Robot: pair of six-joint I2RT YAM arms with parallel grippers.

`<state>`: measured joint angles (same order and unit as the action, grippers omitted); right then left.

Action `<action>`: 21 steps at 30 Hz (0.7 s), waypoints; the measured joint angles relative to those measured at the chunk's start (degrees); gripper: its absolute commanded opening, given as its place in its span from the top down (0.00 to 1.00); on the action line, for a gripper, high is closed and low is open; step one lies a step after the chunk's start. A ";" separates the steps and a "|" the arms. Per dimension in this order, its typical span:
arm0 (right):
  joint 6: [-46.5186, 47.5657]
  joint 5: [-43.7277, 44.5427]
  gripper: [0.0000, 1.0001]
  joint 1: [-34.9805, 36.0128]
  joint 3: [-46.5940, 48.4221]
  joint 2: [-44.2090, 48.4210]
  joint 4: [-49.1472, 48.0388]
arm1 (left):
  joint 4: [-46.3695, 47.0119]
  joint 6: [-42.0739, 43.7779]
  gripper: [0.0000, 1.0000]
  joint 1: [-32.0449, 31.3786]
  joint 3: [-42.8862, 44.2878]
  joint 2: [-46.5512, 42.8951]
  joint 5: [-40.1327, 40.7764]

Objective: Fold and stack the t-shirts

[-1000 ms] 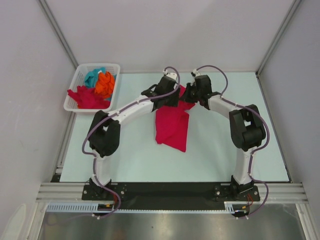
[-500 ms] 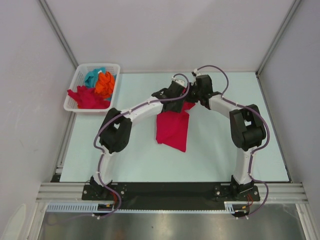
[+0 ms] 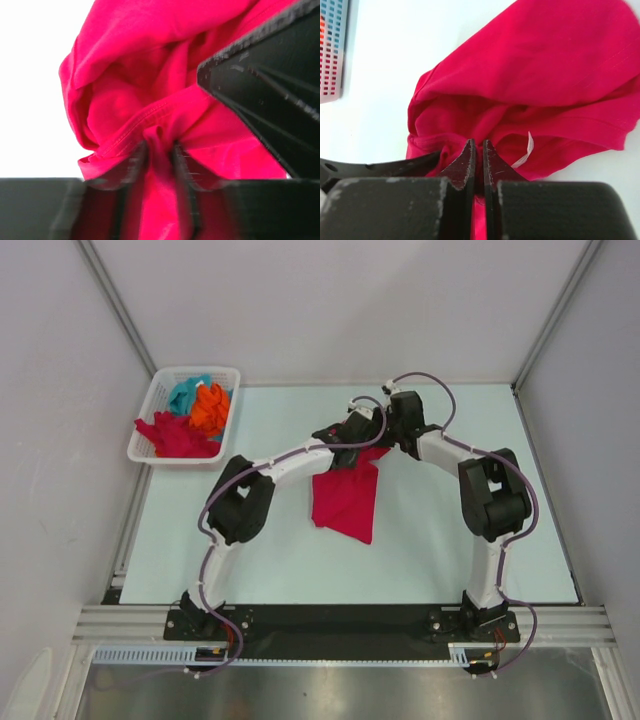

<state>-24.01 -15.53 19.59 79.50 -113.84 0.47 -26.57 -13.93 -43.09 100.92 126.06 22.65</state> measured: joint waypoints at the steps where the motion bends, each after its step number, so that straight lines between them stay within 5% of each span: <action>1: 0.00 -0.02 1.00 0.15 -0.02 0.00 0.13 | 0.09 -0.07 0.87 0.02 -0.17 0.00 0.31; 4: -0.02 0.02 1.00 0.26 -0.02 0.00 0.11 | 0.92 -0.61 1.00 0.11 -1.22 -0.92 0.52; 12: -0.50 -1.75 1.00 1.88 -1.31 3.63 3.04 | 5.81 -4.17 1.00 1.51 -16.92 -22.03 -5.05; 21: 0.46 -0.33 1.00 9.90 0.92 19.82 3.61 | 12.79 -12.22 0.87 14.99 -35.04 -51.82 -22.75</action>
<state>-23.55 -15.86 29.50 80.42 -94.02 4.08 -13.78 -26.15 -28.10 65.89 74.24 -0.10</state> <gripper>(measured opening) 0.049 0.116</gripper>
